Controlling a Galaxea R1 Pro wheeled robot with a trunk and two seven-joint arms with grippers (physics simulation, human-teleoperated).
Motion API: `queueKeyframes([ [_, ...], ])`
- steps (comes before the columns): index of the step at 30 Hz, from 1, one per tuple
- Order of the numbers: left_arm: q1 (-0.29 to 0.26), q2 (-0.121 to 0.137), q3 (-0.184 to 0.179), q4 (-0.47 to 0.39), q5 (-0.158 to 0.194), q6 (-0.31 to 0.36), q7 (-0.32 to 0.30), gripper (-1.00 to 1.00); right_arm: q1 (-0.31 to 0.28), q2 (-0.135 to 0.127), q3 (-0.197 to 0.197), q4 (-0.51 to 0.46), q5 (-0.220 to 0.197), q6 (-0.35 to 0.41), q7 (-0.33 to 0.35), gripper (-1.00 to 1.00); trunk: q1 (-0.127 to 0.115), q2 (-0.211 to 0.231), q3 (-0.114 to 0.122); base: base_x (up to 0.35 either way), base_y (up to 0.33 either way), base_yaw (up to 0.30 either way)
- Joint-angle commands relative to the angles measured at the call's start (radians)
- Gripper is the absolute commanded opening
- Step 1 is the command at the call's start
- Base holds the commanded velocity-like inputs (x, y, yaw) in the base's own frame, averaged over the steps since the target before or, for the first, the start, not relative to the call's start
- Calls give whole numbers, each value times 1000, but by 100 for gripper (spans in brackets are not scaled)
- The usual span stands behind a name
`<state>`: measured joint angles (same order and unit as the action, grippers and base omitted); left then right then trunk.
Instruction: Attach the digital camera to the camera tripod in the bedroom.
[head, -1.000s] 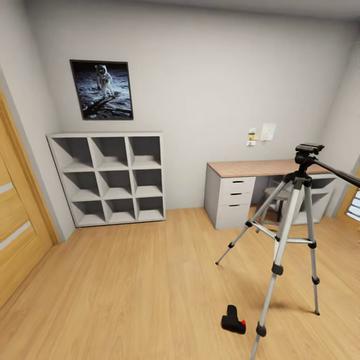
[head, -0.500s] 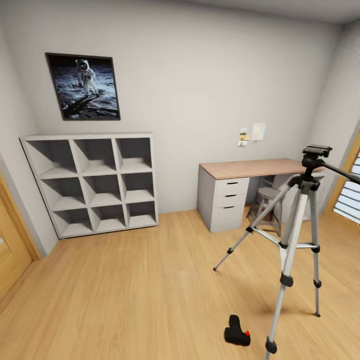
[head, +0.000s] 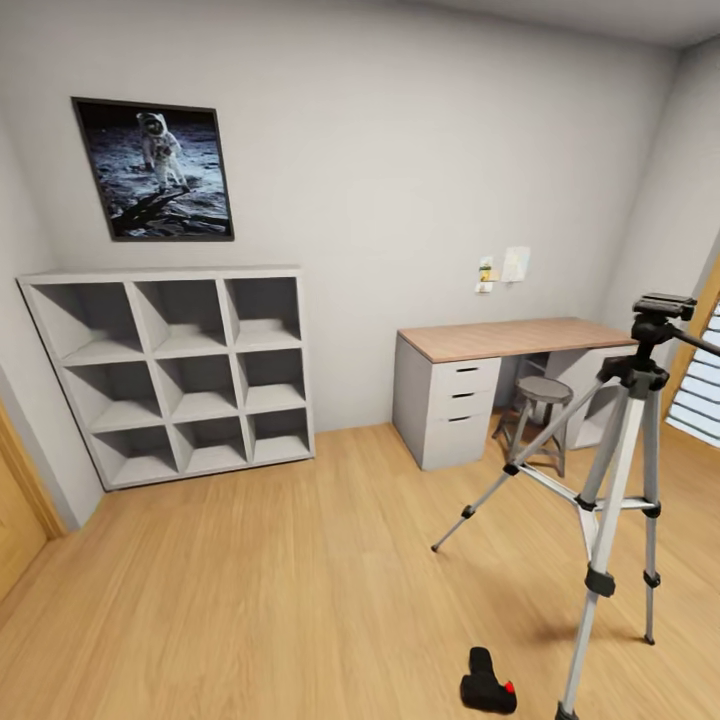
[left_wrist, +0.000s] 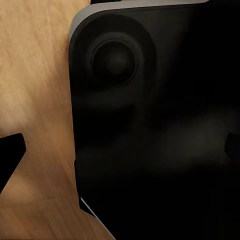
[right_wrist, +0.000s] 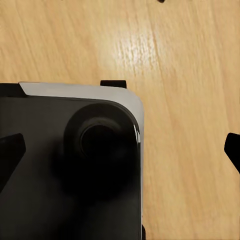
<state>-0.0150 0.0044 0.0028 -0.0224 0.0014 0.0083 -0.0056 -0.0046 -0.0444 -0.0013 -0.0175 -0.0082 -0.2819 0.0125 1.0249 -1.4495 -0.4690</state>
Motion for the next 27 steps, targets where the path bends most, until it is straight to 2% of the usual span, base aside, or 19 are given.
queueKeyframes([
  [1,0,0,0,-1,0,1,-1,100,-1,0,0,1,-1,-3,1,100,0,-1,-1,40,30,-15],
  [8,0,0,-1,-1,0,1,-1,100,-1,0,0,1,-1,-3,1,100,0,-1,-1,18,13,-143],
  [27,0,0,-1,-1,0,1,-1,100,-1,0,0,1,-1,-3,1,100,0,-1,-1,1,1,-287],
])
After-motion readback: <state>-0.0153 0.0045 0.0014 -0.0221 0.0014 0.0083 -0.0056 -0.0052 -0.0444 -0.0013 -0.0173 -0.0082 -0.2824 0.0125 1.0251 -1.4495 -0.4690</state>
